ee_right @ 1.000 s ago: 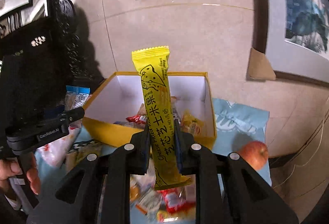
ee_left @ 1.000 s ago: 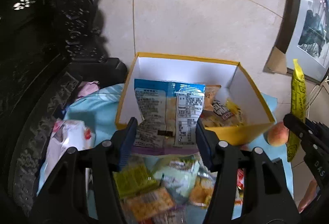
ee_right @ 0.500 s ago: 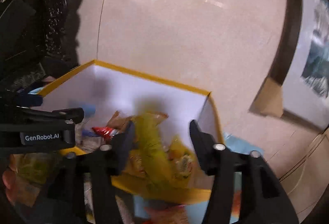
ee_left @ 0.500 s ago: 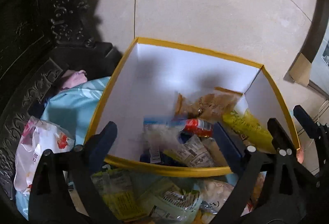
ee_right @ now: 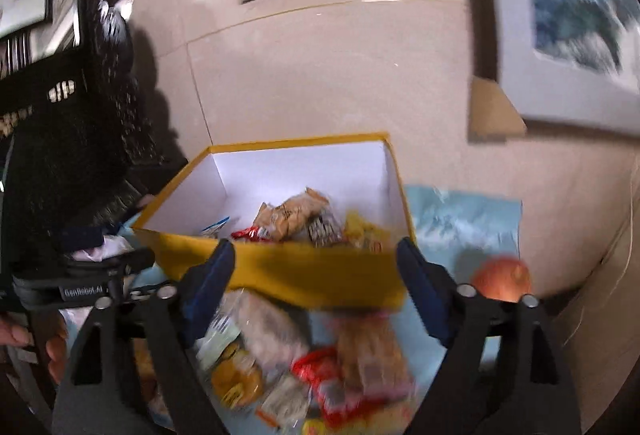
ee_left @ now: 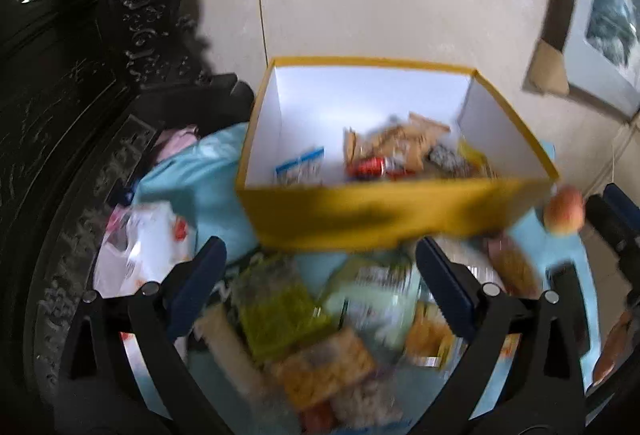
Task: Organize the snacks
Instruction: 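Grasp the clear bread-cube packet with the left tool while the right tool grasps the clear rice-stick packet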
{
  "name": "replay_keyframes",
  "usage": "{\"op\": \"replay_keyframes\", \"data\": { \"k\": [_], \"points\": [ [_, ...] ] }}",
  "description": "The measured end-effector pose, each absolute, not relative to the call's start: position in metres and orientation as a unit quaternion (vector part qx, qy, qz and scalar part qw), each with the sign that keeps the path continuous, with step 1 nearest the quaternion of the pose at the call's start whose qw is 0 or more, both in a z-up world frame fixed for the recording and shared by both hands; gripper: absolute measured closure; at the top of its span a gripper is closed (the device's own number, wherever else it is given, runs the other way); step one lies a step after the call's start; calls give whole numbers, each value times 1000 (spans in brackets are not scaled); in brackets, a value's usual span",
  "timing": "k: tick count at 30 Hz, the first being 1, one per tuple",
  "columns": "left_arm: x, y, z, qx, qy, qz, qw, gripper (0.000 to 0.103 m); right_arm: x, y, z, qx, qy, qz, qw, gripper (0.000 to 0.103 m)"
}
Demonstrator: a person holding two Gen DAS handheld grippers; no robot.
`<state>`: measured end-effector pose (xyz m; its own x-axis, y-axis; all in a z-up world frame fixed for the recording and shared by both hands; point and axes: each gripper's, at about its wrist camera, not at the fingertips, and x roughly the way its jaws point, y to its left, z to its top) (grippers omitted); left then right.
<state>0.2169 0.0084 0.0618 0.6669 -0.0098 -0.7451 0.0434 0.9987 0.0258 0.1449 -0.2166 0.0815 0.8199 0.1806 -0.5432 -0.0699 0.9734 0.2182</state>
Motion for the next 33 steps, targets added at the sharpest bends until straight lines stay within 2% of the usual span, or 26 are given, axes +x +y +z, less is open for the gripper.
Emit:
{"op": "replay_keyframes", "data": {
  "k": [7, 9, 19, 27, 30, 31, 33],
  "points": [
    [174, 5, 31, 61, 427, -42, 901, 6, 80, -219, 48, 145, 329, 89, 929, 17],
    [170, 5, 17, 61, 435, -49, 897, 6, 64, -220, 37, 171, 334, 100, 921, 12],
    [176, 7, -29, 77, 459, -65, 883, 6, 60, -220, 0, 213, 386, 131, 888, 10],
    [184, 10, -55, 84, 482, -66, 870, 8, 61, -218, -2, 211, 391, 133, 886, 10],
    [178, 4, -55, 105, 470, -63, 874, 22, 62, -221, -4, 215, 395, 128, 884, 10],
    [176, 3, -54, 105, 469, -66, 874, 34, 63, -221, -5, 215, 396, 128, 884, 10],
    [172, 1, -51, 103, 470, -68, 874, 44, 62, -221, -4, 216, 396, 130, 883, 10]
  ]
}}
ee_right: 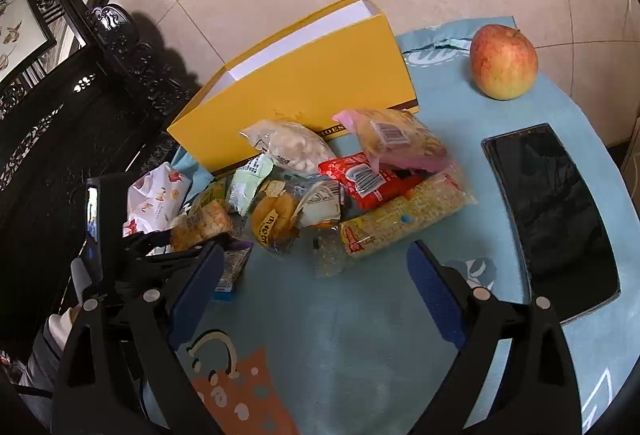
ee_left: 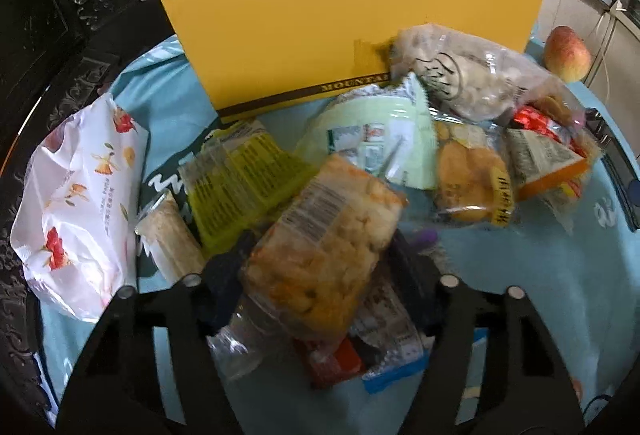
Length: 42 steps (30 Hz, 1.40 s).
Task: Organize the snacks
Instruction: 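Grasp the clear bread-cube packet with the left tool while the right tool grasps the clear rice-stick packet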
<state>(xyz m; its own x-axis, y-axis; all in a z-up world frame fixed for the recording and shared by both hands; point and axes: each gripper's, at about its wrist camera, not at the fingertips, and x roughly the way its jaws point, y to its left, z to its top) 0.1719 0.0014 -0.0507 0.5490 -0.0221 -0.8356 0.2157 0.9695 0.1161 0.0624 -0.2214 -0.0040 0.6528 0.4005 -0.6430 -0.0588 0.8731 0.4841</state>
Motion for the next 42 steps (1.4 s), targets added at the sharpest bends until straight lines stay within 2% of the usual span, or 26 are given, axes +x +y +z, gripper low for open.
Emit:
{"op": "replay_keyframes", "data": {
  "k": [1, 12, 15, 18, 22, 23, 26, 29, 32, 34, 36, 38, 42],
  "points": [
    [170, 1, -49, 104, 470, -70, 874, 50, 62, -221, -3, 215, 394, 132, 884, 10],
    [117, 12, 13, 11, 397, -74, 915, 51, 69, -239, -13, 209, 412, 91, 882, 6],
    [104, 15, 16, -31, 388, -87, 917, 51, 70, -220, -16, 142, 413, 76, 897, 6],
    [96, 10, 7, -29, 386, -74, 919, 51, 72, -205, -17, 85, 415, 66, 904, 6],
    [97, 14, -7, -41, 377, -68, 923, 53, 76, -217, -27, 133, 445, 53, 884, 6],
    [96, 14, -8, -42, 368, -67, 926, 53, 77, -223, -29, 143, 448, 39, 882, 7],
    [96, 14, -11, -40, 355, -69, 932, 53, 81, -232, -28, 146, 448, -4, 882, 20],
    [97, 13, -12, -37, 347, -76, 934, 53, 88, -241, -30, 173, 450, -36, 875, 22],
    [98, 13, -12, -40, 350, -87, 932, 53, 102, -240, -36, 191, 465, -60, 862, 32],
    [98, 15, -13, -45, 350, -88, 932, 53, 107, -235, -37, 188, 461, -71, 864, 33],
    [97, 16, -13, -48, 349, -88, 932, 53, 111, -227, -32, 170, 461, -83, 867, 39],
    [97, 16, -14, -50, 349, -89, 931, 53, 114, -222, -31, 155, 465, -94, 866, 39],
    [96, 15, -14, -47, 348, -90, 932, 53, 124, -237, -40, 229, 510, -85, 825, 39]
  ]
}}
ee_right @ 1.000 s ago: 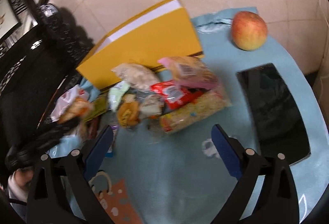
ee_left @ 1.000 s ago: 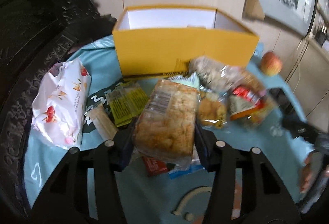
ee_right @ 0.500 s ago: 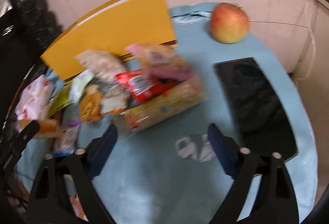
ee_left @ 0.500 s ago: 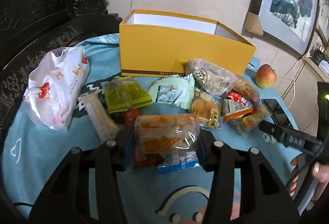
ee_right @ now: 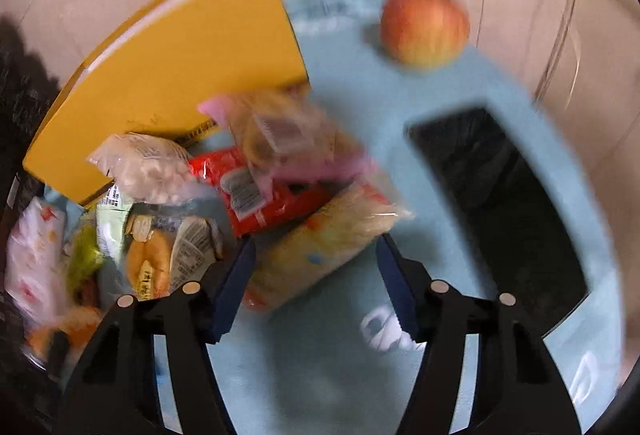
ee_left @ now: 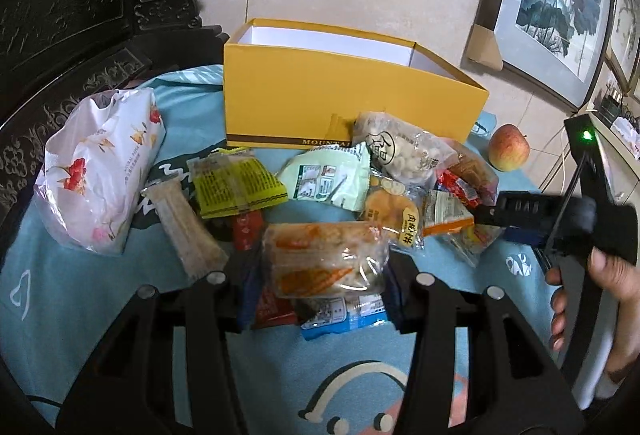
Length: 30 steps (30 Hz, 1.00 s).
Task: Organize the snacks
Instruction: 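Grasp the clear bread-cube packet with the left tool while the right tool grasps the clear rice-stick packet, then carry both packets over the yellow box and open both tools to drop them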
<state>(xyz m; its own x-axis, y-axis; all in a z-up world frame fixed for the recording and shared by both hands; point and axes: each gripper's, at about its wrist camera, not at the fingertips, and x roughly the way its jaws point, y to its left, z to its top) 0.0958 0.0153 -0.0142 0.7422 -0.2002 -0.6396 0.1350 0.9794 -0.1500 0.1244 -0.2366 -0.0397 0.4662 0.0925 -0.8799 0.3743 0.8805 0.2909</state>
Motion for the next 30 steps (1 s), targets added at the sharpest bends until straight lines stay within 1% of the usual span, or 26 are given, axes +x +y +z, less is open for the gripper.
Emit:
{"op": "replay_keyframes", "data": {
  "k": [2, 3, 4, 7, 9, 10, 11, 12, 18, 21, 23, 30],
  "points": [
    [96, 15, -15, -49, 348, -91, 932, 53, 129, -230, -40, 196, 513, -104, 829, 41],
    [95, 16, -15, -49, 348, -93, 932, 53, 132, -223, -40, 166, 517, -117, 831, 45],
    [95, 16, -15, -49, 348, -93, 932, 53, 133, -220, -40, 158, 517, -118, 833, 46],
    [95, 17, -16, -52, 348, -95, 931, 53, 125, -225, -39, 178, 509, -97, 837, 57],
    [95, 18, -16, -58, 349, -95, 931, 53, 110, -239, -39, 199, 505, -79, 836, 68],
    [95, 19, -15, -60, 349, -96, 930, 53, 105, -243, -38, 208, 503, -72, 836, 69],
    [95, 19, -15, -60, 349, -96, 930, 53, 98, -250, -37, 222, 500, -58, 835, 74],
    [94, 19, -15, -61, 349, -97, 930, 53, 87, -259, -37, 240, 499, -40, 832, 76],
    [92, 15, -14, -64, 344, -108, 931, 53, 48, -283, -27, 283, 475, 11, 833, 76],
    [92, 16, -12, -71, 341, -114, 930, 53, 38, -269, -8, 278, 455, 29, 845, 76],
    [92, 15, -7, -77, 339, -118, 930, 53, 49, -260, 5, 268, 438, 36, 857, 76],
    [87, 4, 32, -81, 324, -133, 933, 54, 60, -241, 65, 233, 373, 76, 895, 75]
  ]
}}
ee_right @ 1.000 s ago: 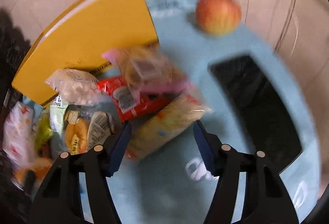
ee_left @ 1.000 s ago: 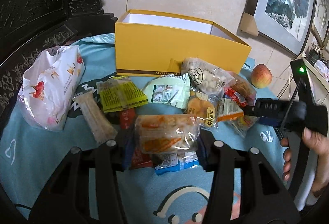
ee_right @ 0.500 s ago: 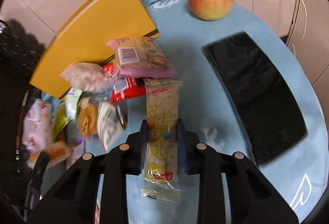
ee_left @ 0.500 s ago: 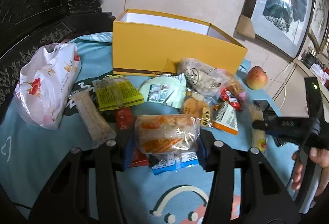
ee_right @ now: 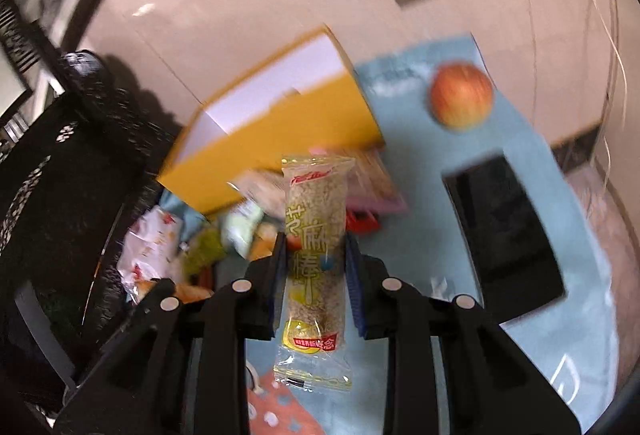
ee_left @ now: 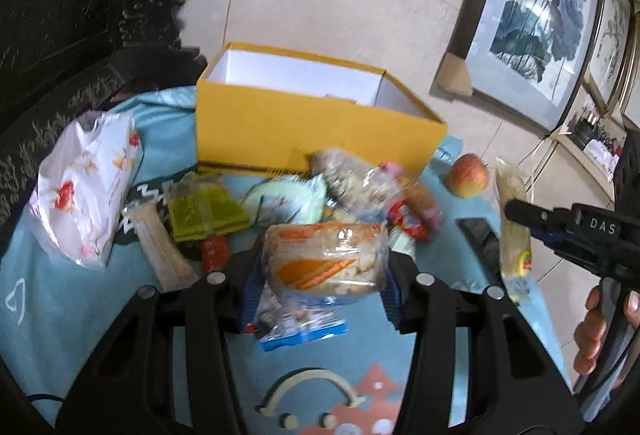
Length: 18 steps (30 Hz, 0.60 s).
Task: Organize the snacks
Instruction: 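Carry both packets over the yellow box and open both tools to drop them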
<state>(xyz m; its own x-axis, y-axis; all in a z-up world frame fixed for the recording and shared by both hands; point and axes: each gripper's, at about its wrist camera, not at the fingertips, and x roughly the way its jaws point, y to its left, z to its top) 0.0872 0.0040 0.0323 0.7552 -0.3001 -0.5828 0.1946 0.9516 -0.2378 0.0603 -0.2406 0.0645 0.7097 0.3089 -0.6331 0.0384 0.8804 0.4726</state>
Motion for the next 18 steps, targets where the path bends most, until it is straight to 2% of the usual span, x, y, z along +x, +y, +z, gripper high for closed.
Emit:
{"op": "replay_keyframes", "data": {
  "k": [8, 13, 18],
  "points": [
    [119, -19, 107, -66, 300, -142, 941, 54, 94, -227, 124, 159, 316, 87, 931, 75],
    [176, -25, 121, -62, 310, -116, 942, 54, 136, -218, 129, 122, 302, 71, 943, 75],
    [237, -20, 116, -63, 310, -105, 943, 54, 175, -191, 121, 27, 257, 38, 965, 75]
  ]
}}
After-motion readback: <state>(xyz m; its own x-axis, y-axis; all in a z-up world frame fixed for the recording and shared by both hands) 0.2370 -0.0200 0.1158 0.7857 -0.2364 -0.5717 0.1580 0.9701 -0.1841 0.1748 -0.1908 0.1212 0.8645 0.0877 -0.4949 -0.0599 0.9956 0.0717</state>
